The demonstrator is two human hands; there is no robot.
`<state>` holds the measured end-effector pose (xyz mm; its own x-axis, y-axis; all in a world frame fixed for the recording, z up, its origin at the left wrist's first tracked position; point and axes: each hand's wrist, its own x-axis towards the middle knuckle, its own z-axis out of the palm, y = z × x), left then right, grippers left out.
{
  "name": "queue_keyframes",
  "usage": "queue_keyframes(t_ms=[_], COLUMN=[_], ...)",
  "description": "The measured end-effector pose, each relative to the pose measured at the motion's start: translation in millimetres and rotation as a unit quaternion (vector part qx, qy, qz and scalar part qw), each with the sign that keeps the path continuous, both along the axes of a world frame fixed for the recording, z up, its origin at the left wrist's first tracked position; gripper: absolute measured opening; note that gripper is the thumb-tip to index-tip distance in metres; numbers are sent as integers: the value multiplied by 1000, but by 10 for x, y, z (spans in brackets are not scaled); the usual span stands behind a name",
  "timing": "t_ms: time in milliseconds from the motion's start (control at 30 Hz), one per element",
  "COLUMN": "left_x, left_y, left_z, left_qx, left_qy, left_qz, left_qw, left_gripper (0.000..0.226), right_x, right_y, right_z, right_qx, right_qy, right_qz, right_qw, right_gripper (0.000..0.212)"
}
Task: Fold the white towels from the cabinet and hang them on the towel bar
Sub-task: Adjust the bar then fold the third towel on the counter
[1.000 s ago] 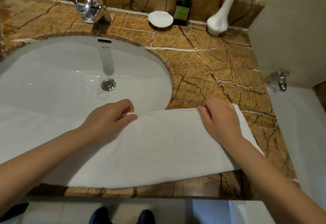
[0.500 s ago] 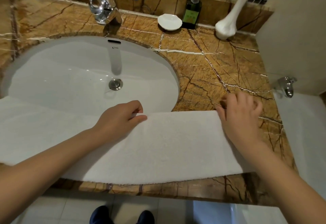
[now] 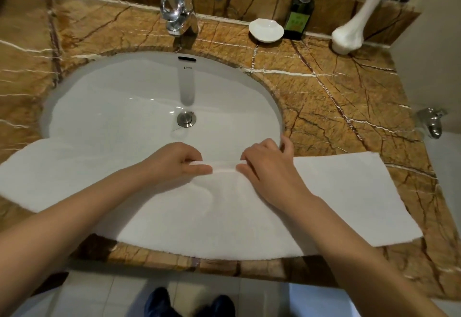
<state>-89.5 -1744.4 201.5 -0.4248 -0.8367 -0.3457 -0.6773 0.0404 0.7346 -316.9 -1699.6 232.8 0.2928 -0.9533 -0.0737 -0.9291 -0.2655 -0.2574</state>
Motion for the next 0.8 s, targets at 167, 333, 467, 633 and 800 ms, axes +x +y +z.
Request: queue_keyframes(t_ms=[167, 333, 467, 633, 800], left_x=[363, 710, 855, 1017, 1060], left_y=[-11, 96, 286, 668, 955], left_z=[10, 58, 40, 15, 65], left_qx=[-53, -271, -253, -223, -215], left_qy=[-62, -152, -170, -259, -261], left_qz=[-36, -25, -2, 16, 83], left_qw=[996, 950, 953, 939, 937], left_gripper=[36, 35, 59, 74, 79], right_x=[-160, -318, -284, -234, -188], right_y=[160, 240, 227, 260, 290], right_z=[-64, -125, -127, -93, -64], right_qx=[-59, -102, -113, -119, -114], right_qy=[-5, 21, 37, 40, 49], right_qz=[-16, -50, -50, -38, -13], right_qw=[998, 993, 992, 991, 992], right_gripper=[20, 30, 27, 23, 26])
